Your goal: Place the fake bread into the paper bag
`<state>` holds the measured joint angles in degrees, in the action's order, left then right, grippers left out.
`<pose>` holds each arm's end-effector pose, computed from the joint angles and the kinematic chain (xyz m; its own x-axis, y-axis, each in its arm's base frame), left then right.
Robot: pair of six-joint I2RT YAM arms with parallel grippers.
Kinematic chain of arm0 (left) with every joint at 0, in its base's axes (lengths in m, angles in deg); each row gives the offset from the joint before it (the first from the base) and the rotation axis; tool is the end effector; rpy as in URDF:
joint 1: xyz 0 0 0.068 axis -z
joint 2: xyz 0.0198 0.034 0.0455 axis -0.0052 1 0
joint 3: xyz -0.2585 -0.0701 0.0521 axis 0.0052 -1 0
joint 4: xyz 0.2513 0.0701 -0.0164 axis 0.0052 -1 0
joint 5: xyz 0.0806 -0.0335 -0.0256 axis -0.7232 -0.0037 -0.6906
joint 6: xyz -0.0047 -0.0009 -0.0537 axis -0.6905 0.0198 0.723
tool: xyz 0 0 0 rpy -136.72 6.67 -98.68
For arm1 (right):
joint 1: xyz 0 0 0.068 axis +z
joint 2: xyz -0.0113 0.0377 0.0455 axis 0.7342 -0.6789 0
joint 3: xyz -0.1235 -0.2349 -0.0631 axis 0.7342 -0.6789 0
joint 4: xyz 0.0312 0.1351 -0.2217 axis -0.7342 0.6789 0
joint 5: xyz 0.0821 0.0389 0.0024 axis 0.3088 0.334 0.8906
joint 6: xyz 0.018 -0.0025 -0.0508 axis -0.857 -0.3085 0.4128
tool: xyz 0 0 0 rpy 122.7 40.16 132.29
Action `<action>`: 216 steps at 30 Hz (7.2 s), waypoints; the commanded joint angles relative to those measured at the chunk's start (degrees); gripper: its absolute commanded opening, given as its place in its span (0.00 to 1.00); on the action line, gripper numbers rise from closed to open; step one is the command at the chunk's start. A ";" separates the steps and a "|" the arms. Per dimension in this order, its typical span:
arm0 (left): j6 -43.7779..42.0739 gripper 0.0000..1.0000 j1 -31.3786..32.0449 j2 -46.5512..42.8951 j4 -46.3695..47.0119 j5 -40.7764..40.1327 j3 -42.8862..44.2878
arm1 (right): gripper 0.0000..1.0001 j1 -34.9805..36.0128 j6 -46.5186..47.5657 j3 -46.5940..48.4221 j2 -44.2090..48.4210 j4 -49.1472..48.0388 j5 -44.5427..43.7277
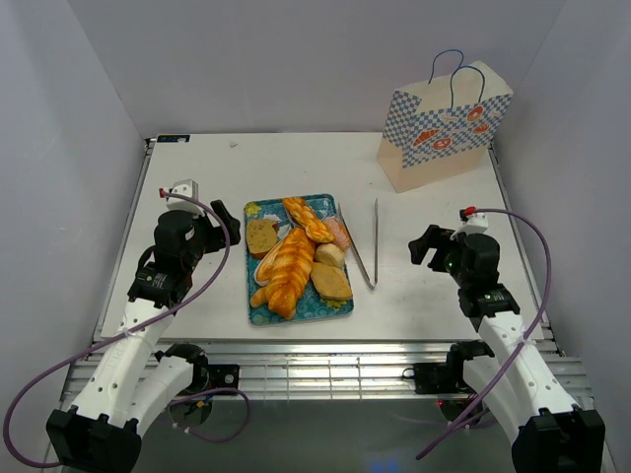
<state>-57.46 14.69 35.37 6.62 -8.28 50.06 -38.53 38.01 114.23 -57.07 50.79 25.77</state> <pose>0.1810 -0.0420 0.3075 -0.4327 -0.2638 -0.8621 -0.0189 0.9587 -0.2839 0.1796 0.0282 0.2365 -0.3845 0.2706 -0.8826 -0.0439 0.9496 0.3103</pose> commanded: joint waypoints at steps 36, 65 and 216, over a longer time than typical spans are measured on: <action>0.61 0.96 -0.07 0.46 0.16 3.16 0.00 | 0.90 27.94 6.35 7.90 -34.09 -14.89 -12.90; 1.05 0.96 0.02 0.81 0.51 5.44 -0.26 | 0.83 30.49 -3.76 13.52 -51.68 -20.61 -25.04; 1.49 0.95 0.02 -0.16 0.77 6.94 -0.26 | 0.08 14.51 2.14 56.24 -15.02 11.38 -20.91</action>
<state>-56.34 14.69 36.61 6.59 -2.14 50.06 -21.07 44.18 166.65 -71.70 63.58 0.61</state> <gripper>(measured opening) 0.946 0.273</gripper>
